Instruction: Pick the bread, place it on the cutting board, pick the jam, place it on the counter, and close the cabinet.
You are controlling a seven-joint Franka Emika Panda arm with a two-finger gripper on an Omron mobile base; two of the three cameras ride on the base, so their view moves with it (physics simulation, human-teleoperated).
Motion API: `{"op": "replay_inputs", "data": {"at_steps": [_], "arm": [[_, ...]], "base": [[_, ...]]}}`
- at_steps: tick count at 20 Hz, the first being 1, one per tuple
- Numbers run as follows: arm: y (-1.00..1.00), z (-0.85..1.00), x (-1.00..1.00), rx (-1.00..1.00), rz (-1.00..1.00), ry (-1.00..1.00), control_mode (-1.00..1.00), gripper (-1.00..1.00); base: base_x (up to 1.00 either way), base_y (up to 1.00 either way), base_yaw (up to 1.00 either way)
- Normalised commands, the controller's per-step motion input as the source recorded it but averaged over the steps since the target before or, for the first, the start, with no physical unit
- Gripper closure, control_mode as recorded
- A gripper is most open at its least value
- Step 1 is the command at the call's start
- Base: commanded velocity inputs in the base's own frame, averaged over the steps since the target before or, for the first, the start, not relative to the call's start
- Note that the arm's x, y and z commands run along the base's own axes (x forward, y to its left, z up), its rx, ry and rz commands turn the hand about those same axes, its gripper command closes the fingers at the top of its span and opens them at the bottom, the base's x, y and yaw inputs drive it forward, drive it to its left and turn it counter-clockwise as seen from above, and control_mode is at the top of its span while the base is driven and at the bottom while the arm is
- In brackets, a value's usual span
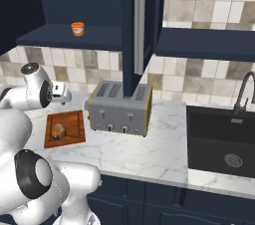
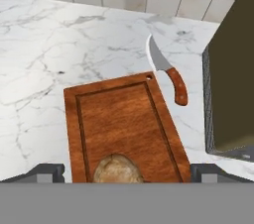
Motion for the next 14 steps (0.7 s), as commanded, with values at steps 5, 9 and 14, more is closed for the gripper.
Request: {"op": "replay_inputs", "data": {"at_steps": [5, 9, 14], "arm": [[-0.16, 0.52, -0.09, 0.00, 0.00, -0.05, -1.00, -1.00], [-0.15, 0.50, -0.13, 0.00, 0.00, -0.01, -1.00, -1.00], [-0.11, 0.51, -0.10, 0.00, 0.00, -0.01, -1.00, -1.00]], "base": [[0.00, 0.00, 0.00], [0.00, 0.00, 0.00], [0.00, 0.00, 0.00]]}}
